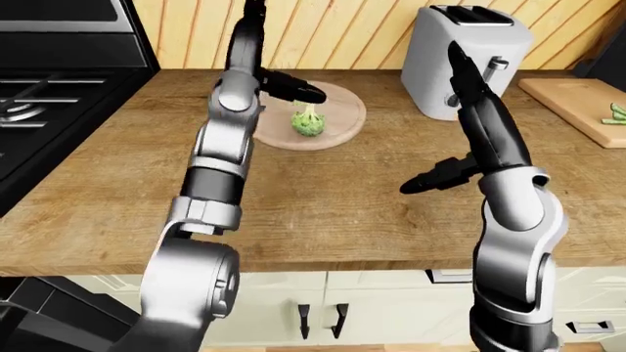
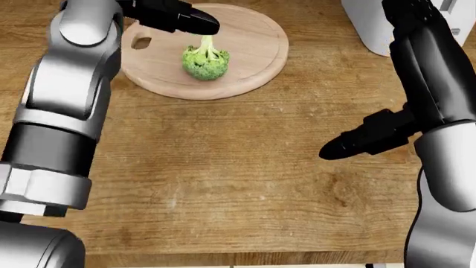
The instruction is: Place the asparagus and the broccoli on separate cutting boards.
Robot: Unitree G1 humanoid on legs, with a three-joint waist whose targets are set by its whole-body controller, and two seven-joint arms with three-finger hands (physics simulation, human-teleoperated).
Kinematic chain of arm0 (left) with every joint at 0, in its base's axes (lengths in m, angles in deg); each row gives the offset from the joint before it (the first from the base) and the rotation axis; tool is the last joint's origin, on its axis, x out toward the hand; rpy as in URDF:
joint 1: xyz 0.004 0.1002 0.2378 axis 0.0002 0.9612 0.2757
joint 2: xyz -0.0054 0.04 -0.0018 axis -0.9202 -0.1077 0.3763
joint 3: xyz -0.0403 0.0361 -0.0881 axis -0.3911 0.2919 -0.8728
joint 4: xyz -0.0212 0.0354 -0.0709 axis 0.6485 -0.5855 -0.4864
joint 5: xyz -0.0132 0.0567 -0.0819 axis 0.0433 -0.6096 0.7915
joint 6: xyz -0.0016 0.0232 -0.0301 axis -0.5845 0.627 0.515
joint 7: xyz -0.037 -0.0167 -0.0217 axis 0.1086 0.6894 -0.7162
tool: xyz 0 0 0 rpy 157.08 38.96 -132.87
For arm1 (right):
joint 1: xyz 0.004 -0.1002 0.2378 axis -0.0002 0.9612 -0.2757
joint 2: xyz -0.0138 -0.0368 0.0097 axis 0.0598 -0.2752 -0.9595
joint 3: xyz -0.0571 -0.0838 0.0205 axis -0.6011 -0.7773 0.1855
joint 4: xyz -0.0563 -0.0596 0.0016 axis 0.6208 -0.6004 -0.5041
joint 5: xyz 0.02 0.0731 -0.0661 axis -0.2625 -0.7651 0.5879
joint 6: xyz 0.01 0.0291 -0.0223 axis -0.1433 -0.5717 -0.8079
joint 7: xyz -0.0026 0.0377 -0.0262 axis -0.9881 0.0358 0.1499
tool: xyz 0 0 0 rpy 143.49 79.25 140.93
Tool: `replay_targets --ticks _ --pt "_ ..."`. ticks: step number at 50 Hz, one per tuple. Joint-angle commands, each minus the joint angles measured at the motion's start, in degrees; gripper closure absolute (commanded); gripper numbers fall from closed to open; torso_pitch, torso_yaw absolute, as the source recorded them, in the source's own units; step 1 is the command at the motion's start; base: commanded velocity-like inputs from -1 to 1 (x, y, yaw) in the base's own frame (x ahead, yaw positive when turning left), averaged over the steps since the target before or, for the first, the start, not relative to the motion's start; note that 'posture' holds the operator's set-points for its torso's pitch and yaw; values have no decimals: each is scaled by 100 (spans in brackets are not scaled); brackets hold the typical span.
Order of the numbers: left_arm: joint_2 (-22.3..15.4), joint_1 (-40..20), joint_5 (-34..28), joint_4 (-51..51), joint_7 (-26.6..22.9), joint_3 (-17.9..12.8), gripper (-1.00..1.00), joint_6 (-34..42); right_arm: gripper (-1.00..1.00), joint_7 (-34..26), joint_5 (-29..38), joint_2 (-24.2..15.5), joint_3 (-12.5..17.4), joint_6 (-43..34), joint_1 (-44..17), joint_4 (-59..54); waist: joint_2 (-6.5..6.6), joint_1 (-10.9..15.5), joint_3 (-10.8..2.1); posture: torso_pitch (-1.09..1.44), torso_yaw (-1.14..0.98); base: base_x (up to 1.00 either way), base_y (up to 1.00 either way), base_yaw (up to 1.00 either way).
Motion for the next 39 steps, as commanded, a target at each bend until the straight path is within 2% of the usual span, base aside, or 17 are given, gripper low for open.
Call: replay_targets --ticks 1,5,11,15,18,19,23,24,28,33,39 --pt "-43 61 38 993 -276 46 -100 628 -100 -13 51 -84 67 44 -215 170 -8 -5 -141 0 0 0 0 0" --pt "-143 614 -28 3043 -739 52 -100 1876 -100 -281 175 -163 69 -198 -441 335 14 -13 -115 0 0 0 0 0" --pt "-345 1268 -49 5219 -1134 -140 -100 3116 -100 -669 270 -358 231 -502 -650 651 27 -15 -56 0 0 0 0 0" --pt "-548 1971 -26 6300 -1293 -268 -100 3490 -100 -798 285 -455 299 -641 -643 864 43 -14 -21 0 0 0 0 0" --pt "-783 2463 107 7159 -1468 -614 -100 3886 -100 -814 234 -524 384 -692 -595 978 61 -16 -26 0 0 0 0 0" --pt "-821 2535 160 7280 -1463 -666 -100 3941 -100 -812 224 -538 391 -702 -575 1002 67 -18 -30 0 0 0 0 0" --pt "-1049 3073 547 8013 -1453 -1189 -100 4198 -100 -889 188 -643 493 -845 -526 1204 74 -18 -17 0 0 0 0 0" --pt "-1121 3252 692 8159 -1452 -1414 -100 4218 -100 -882 133 -684 574 -849 -481 1256 76 -20 -10 0 0 0 0 0" --pt "-1393 3724 1149 8439 -1313 -1884 -100 4180 -100 -858 -87 -922 800 -1008 -542 1297 96 -12 3 0 0 0 0 0" --pt "-1537 4188 1604 8730 -1130 -2189 -100 4131 -100 -894 -172 -1122 862 -1276 -551 1473 109 0 9 0 0 0 0 0" --pt "-1734 4348 2126 9114 -961 -2571 -100 4393 -100 -737 -378 -1160 1005 -1335 -347 1608 120 -1 23 0 0 0 0 0"
